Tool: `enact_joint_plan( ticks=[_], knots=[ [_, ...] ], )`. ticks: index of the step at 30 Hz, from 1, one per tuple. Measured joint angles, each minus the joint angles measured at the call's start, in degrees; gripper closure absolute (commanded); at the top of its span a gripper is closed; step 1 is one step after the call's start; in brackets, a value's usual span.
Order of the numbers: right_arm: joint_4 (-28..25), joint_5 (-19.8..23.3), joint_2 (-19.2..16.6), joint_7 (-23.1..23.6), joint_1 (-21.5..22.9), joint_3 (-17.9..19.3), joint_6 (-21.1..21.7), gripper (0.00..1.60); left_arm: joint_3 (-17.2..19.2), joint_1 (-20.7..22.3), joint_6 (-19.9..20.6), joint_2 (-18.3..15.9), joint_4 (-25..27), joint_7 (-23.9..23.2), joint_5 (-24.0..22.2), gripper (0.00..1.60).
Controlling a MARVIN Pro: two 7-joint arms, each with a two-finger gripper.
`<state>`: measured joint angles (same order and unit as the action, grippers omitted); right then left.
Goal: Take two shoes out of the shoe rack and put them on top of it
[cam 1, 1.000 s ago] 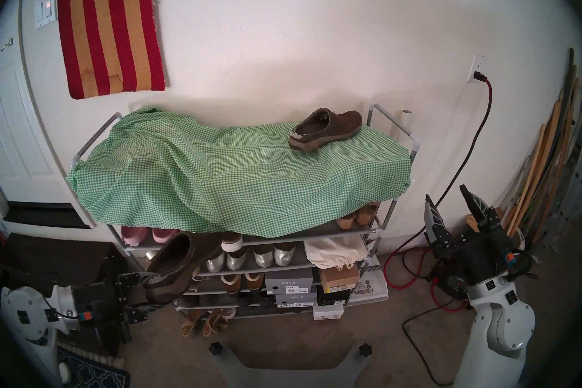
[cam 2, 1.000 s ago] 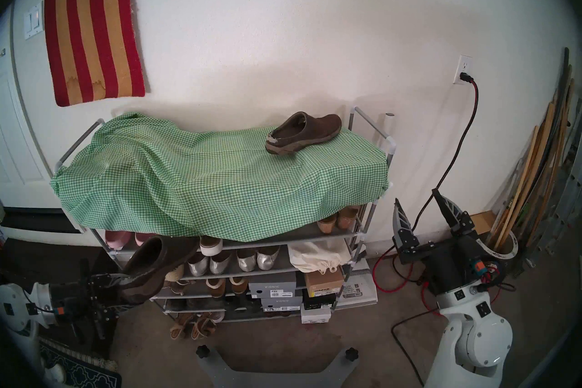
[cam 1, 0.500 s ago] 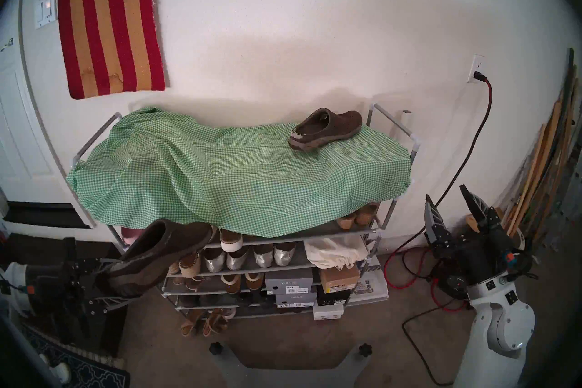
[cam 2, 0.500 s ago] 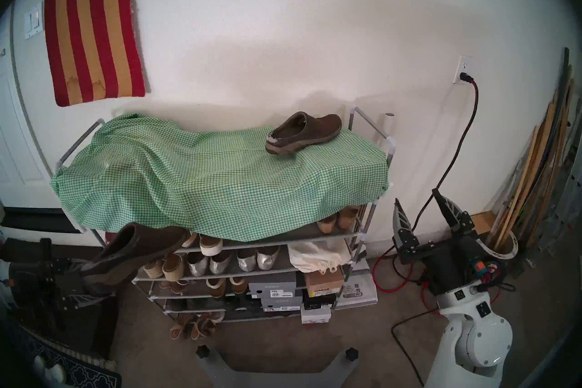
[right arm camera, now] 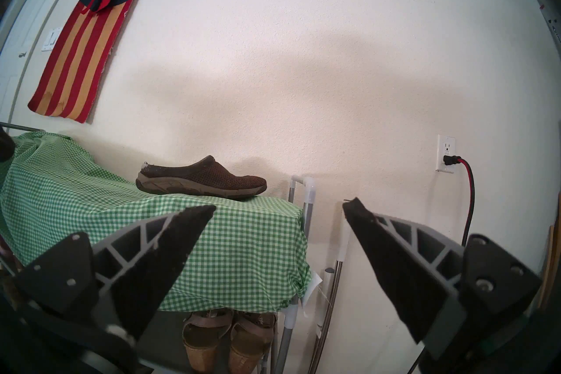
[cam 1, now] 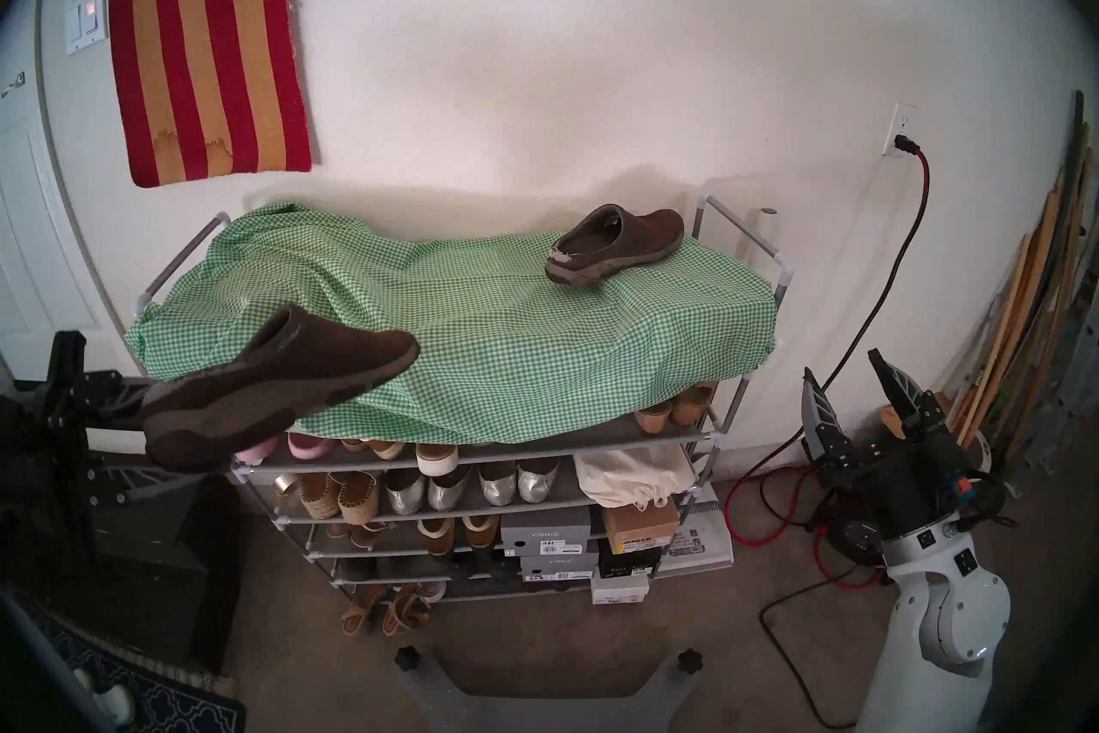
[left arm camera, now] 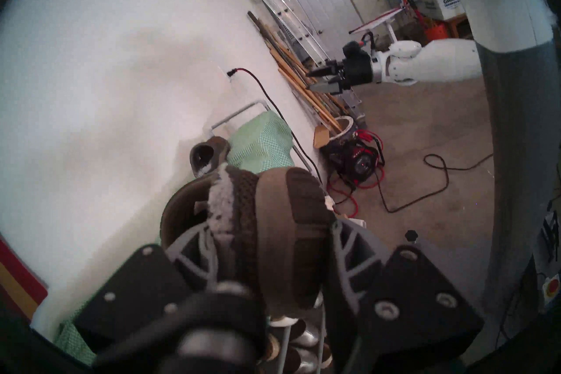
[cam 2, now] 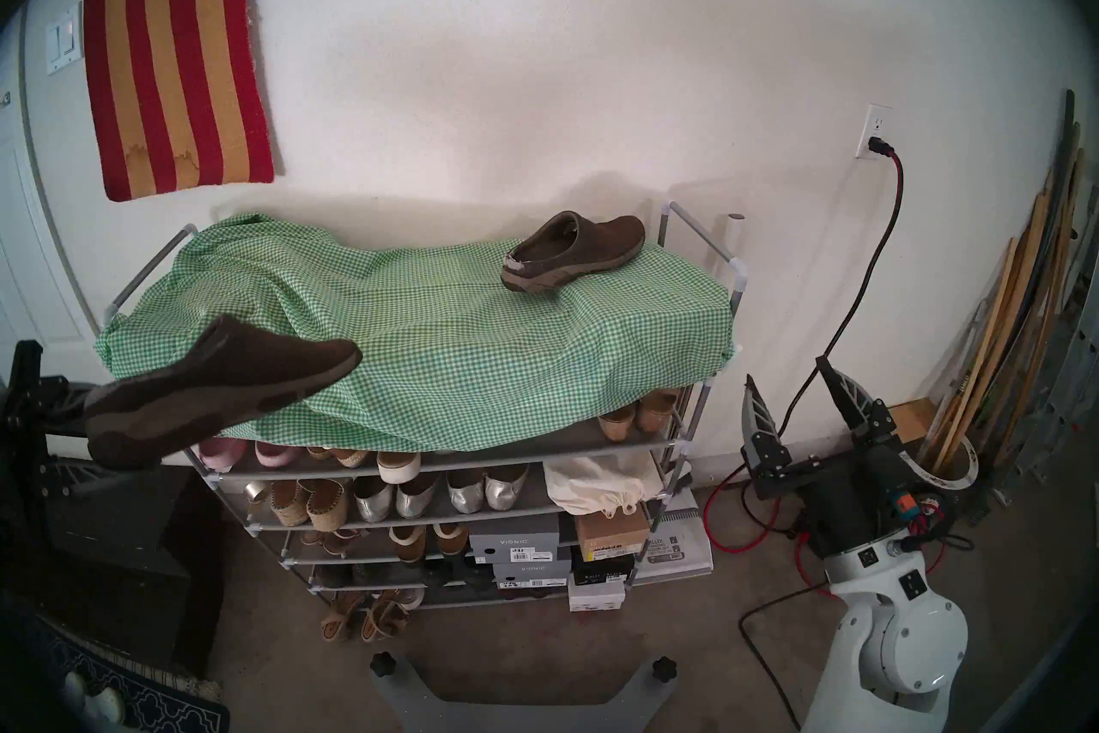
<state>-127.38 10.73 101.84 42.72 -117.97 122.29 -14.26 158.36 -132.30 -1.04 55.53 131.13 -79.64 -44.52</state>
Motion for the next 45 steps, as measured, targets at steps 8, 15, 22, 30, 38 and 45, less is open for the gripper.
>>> enact_joint_plan(
  ticks=[8,15,22,30,38,45],
  knots=[
    [0.0,0.0,0.0,0.0,0.0,0.0,0.0,0.00,-5.5,5.3,2.2,-5.0,-2.4,7.6,0.9,1.60],
    [0.0,0.0,0.0,0.0,0.0,0.0,0.0,0.00,-11.9,10.1,3.1,-8.5,-3.8,14.5,3.1,1.60],
    [0.0,0.0,0.0,0.0,0.0,0.0,0.0,0.00,-19.3,14.6,3.7,-11.3,-4.4,22.1,5.8,1.60],
    [0.0,0.1,0.0,0.0,0.0,0.0,-0.1,0.00,-27.7,17.7,3.5,-13.7,-3.6,30.5,9.6,1.60],
    [0.0,0.1,0.0,0.0,0.0,0.0,-0.1,0.00,-35.1,19.5,3.3,-15.3,-3.3,36.8,12.8,1.60],
    [0.0,0.1,0.0,0.0,0.0,0.0,-0.1,0.00,-42.4,21.3,3.1,-16.4,-3.4,42.0,16.7,1.60]
  ],
)
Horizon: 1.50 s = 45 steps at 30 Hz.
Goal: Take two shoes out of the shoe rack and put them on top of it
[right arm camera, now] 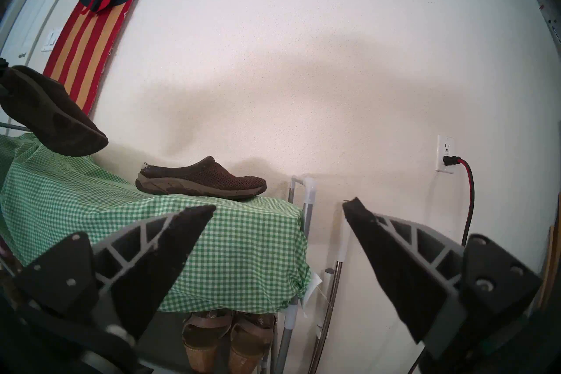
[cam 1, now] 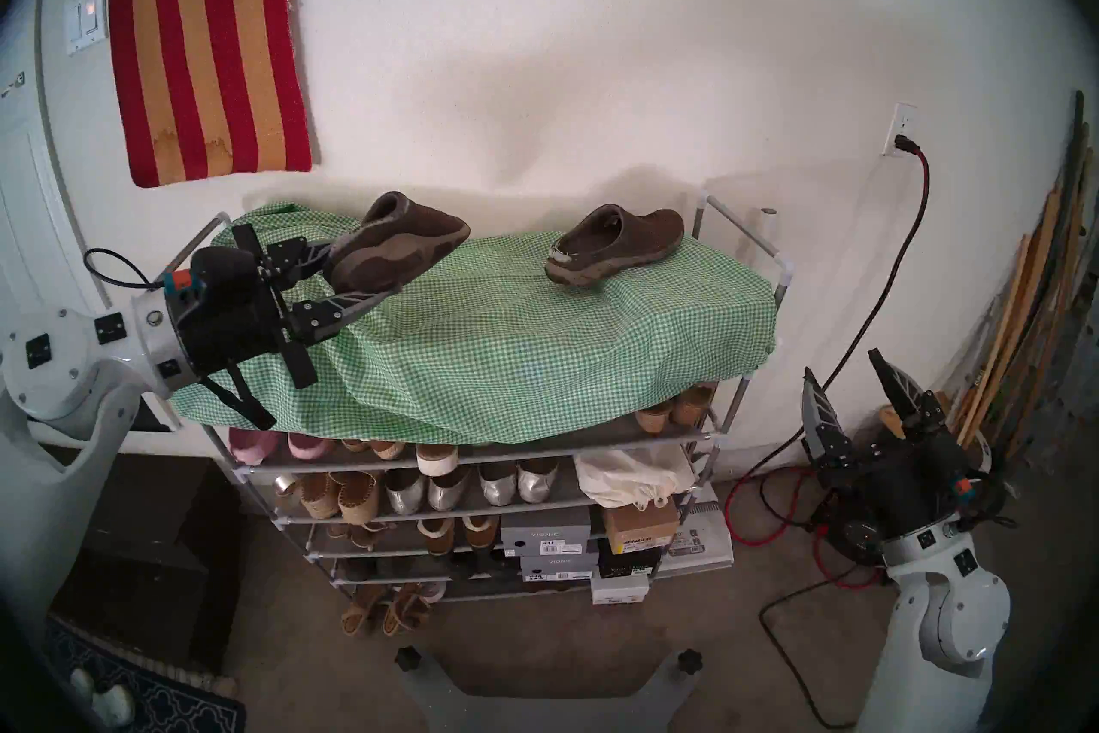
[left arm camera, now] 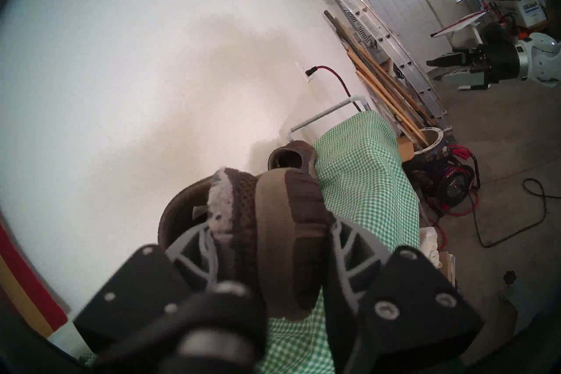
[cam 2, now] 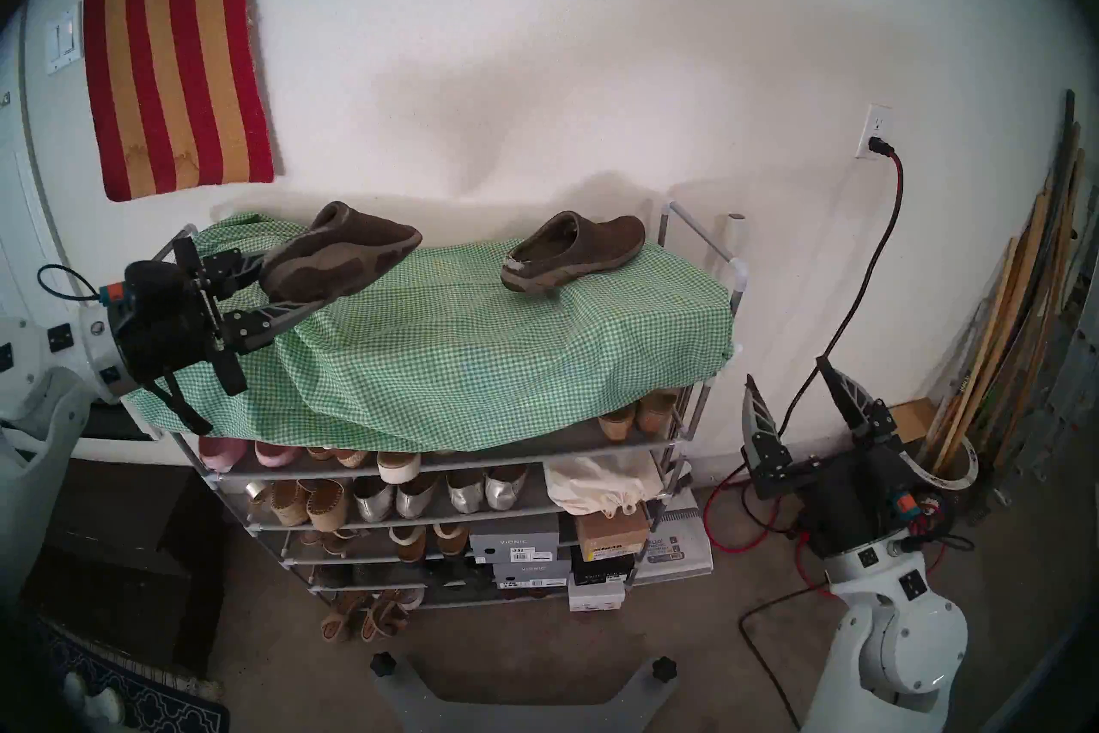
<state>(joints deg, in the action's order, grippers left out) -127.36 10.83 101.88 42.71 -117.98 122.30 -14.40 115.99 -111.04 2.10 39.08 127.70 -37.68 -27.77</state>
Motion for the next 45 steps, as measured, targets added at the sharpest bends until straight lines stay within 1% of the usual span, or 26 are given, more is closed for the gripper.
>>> enact_joint_plan(
  ticks=[5,9,13,14,17,18,19,20,23,25,28,30,31,36,39,43,45],
  knots=[
    [0.0,0.0,0.0,0.0,0.0,0.0,0.0,0.00,-6.7,2.1,0.0,-0.7,-0.8,4.2,3.6,1.60],
    [0.0,0.0,0.0,0.0,0.0,0.0,0.0,0.00,-10.2,3.4,0.0,-0.9,-1.6,6.3,5.4,1.60],
    [0.0,0.0,0.0,0.0,0.0,0.0,-0.1,0.00,-14.7,5.4,0.0,-0.9,-2.9,9.0,8.1,1.60],
    [0.0,0.0,0.0,0.0,0.0,0.0,-0.1,0.00,-15.2,5.6,0.0,-0.9,-3.0,9.2,8.4,1.60],
    [0.0,0.1,0.0,0.0,0.0,0.0,-0.1,0.00,-18.1,7.2,0.0,-0.9,-3.9,10.8,10.4,1.60],
    [0.0,0.1,0.0,0.0,0.0,0.0,-0.1,0.00,-19.2,7.8,0.0,-0.9,-4.2,11.4,11.1,0.58],
    [0.0,0.1,0.0,0.0,0.0,0.0,-0.1,0.00,-20.0,8.3,0.0,-0.8,-4.4,11.8,11.7,0.58],
    [0.0,0.1,0.0,0.0,0.0,0.0,-0.1,0.00,-20.7,8.8,0.0,-0.8,-4.7,12.2,12.3,0.00],
    [0.0,0.1,0.0,0.0,0.0,0.0,-0.1,0.00,-23.6,10.6,0.2,-0.5,-5.6,13.5,14.4,0.00],
    [0.0,0.1,0.0,0.0,0.0,0.0,-0.1,0.00,-26.1,12.6,0.8,-0.1,-6.4,14.4,16.3,0.00],
    [0.0,0.1,0.0,0.0,0.0,0.0,-0.1,0.00,-27.6,14.2,1.5,0.2,-6.6,15.6,18.5,0.00],
    [0.0,0.1,0.0,0.0,0.0,0.0,-0.1,0.00,-27.8,14.6,1.7,0.3,-6.6,15.8,19.1,0.00],
    [0.0,0.1,0.0,0.0,0.0,0.0,-0.1,0.00,-28.2,15.5,2.1,0.4,-6.6,16.3,20.2,0.00],
    [0.0,0.1,0.0,0.0,0.0,0.0,-0.1,0.00,-27.8,18.7,3.7,0.1,-5.7,17.0,23.0,0.00],
    [0.0,0.1,0.0,0.0,0.0,0.0,-0.1,0.00,-27.0,20.6,4.9,-0.7,-5.1,16.9,24.2,0.00],
    [0.0,0.1,0.0,0.0,0.0,0.0,-0.1,0.00,-25.9,22.8,6.9,-2.3,-4.3,15.1,25.0,0.00],
    [0.0,0.1,0.0,0.0,0.0,0.0,-0.1,0.00,-25.5,24.0,8.4,-3.4,-3.9,13.3,25.0,0.00]
  ],
)
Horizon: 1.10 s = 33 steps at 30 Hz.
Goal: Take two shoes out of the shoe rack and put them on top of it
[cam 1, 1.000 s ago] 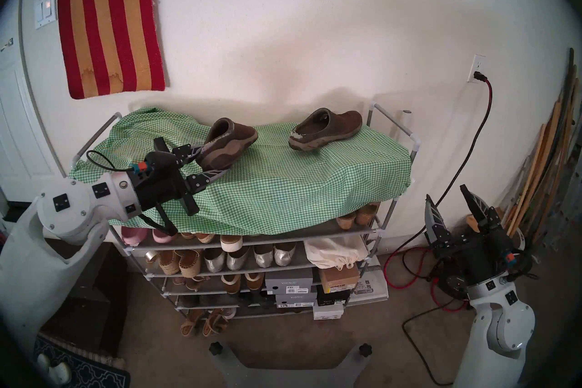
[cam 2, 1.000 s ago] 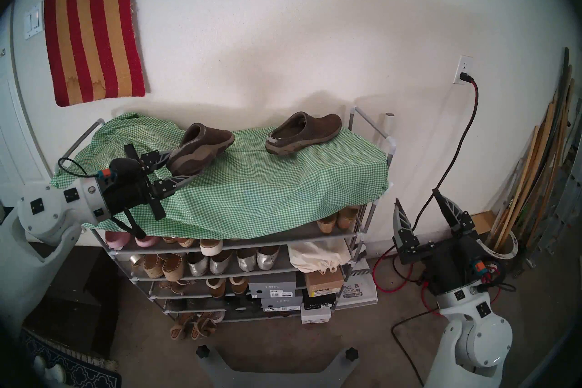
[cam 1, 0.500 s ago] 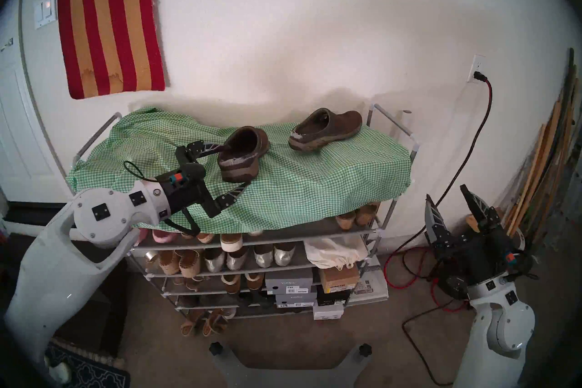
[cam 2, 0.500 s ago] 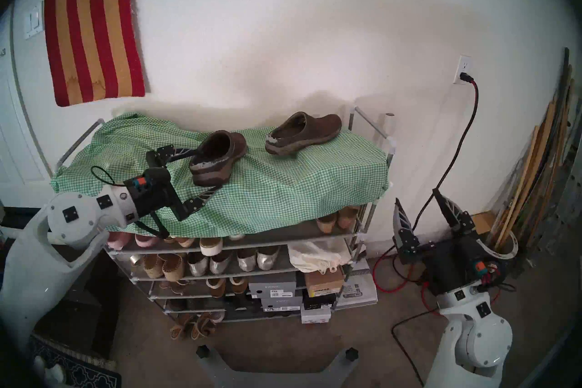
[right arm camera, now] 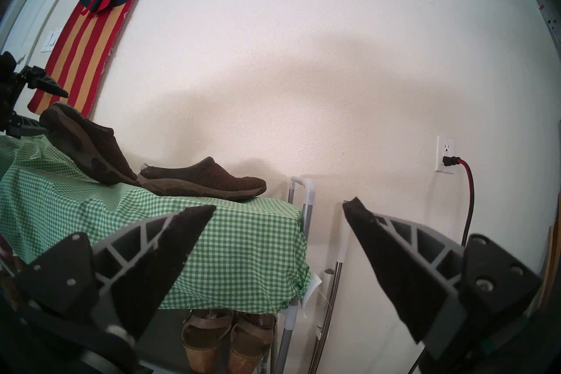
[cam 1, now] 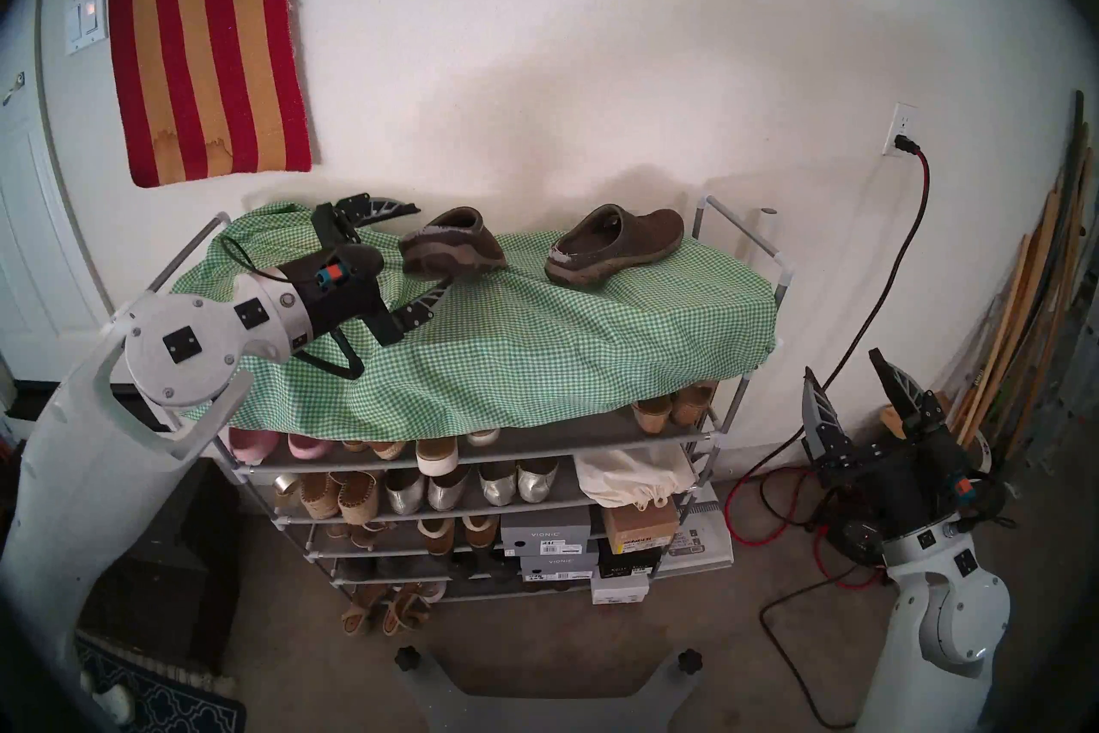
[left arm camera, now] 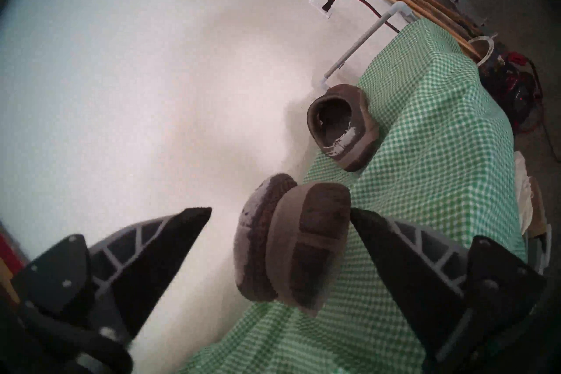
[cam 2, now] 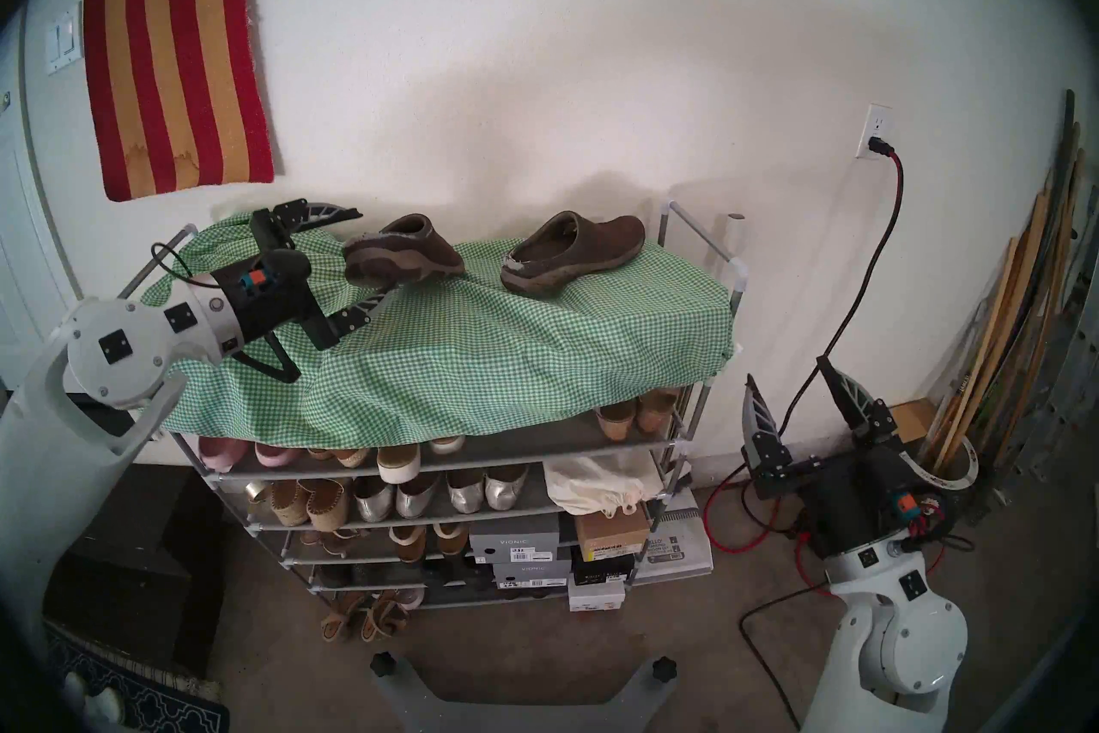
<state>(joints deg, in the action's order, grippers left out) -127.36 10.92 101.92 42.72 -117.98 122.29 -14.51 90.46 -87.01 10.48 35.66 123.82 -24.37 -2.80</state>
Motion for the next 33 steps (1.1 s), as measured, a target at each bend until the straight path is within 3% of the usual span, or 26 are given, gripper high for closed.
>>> enact_joint_plan(
  ticks=[6,14,19,27,33],
  knots=[
    [0.0,0.0,-0.1,0.0,0.0,0.0,0.0,0.00,3.5,1.5,5.2,-4.6,3.0,-7.9,-3.3,0.00],
    [0.0,-0.1,-0.2,0.0,0.0,0.0,0.0,0.00,10.0,-1.0,7.1,-9.1,5.1,-16.0,-9.5,0.00],
    [0.0,-0.1,-0.2,0.0,0.0,0.0,0.0,0.00,15.1,-1.2,7.8,-11.1,3.6,-21.6,-11.6,0.00],
    [0.0,-0.1,-0.2,0.0,0.0,0.0,0.0,0.00,22.8,1.5,8.9,-10.8,-2.1,-25.5,-14.7,0.00],
    [0.0,-0.1,-0.3,0.0,0.0,0.0,0.0,0.00,29.6,3.0,10.4,-7.3,-4.6,-25.5,-18.4,0.00]
  ],
)
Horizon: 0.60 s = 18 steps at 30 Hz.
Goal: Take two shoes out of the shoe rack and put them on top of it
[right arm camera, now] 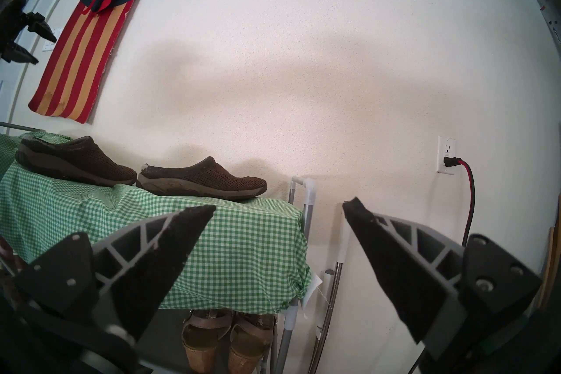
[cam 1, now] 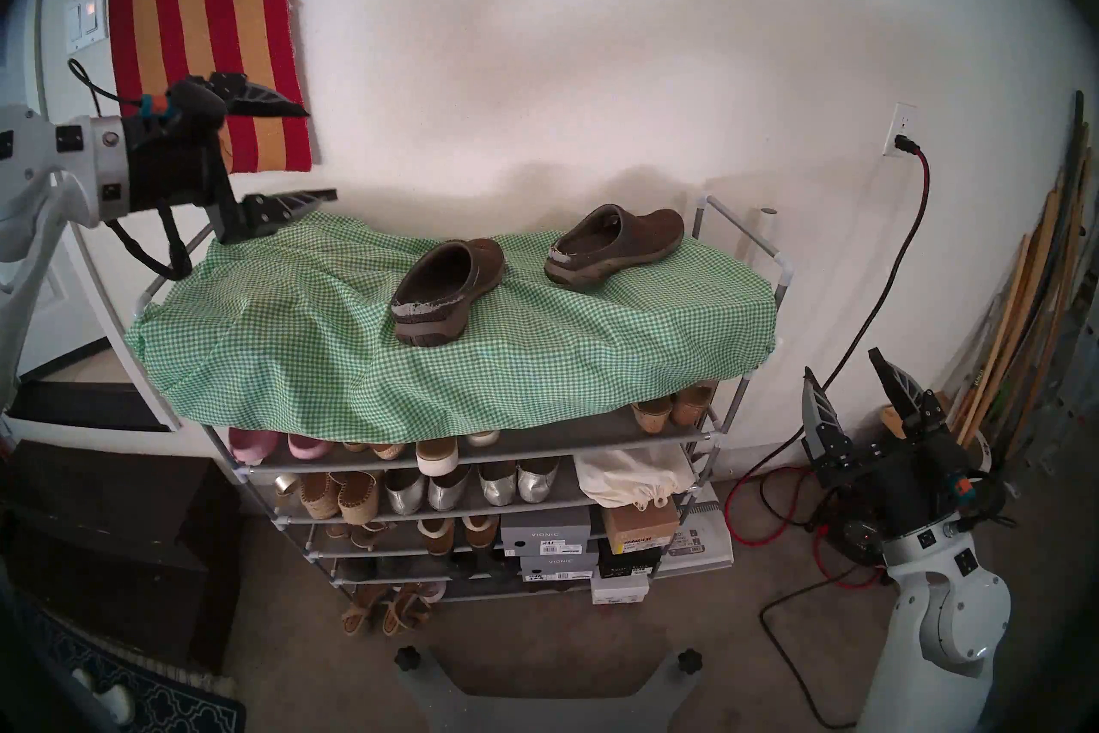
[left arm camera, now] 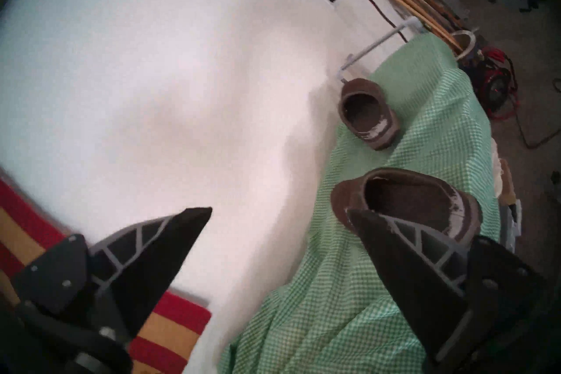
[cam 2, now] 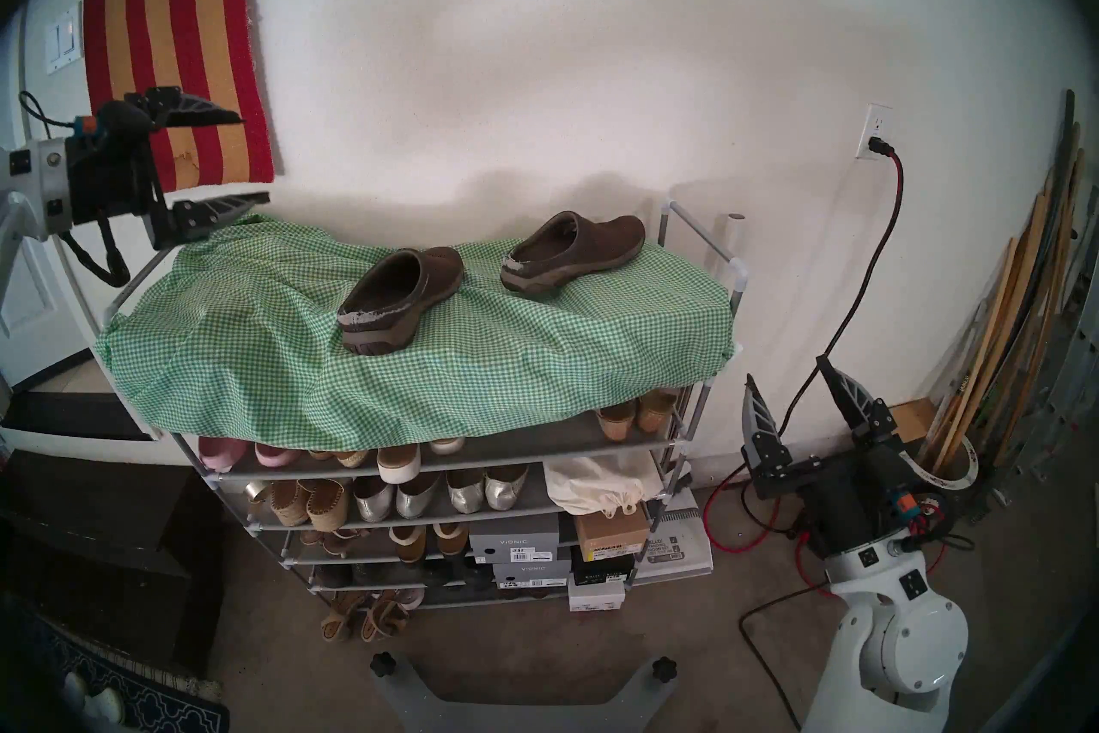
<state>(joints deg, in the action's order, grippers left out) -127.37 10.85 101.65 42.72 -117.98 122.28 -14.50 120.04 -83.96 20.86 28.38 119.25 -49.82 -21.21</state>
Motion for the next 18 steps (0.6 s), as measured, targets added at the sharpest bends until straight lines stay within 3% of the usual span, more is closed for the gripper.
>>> enact_joint_plan(
  ticks=[5,18],
  knots=[
    [0.0,0.0,0.0,0.0,0.0,0.0,0.0,0.00,5.5,-2.3,1.6,3.9,-0.2,4.4,-2.6,0.00],
    [0.0,0.0,-0.1,0.0,0.0,0.0,0.0,0.00,10.3,-10.4,3.6,12.5,0.6,11.1,-5.3,0.00]
  ],
)
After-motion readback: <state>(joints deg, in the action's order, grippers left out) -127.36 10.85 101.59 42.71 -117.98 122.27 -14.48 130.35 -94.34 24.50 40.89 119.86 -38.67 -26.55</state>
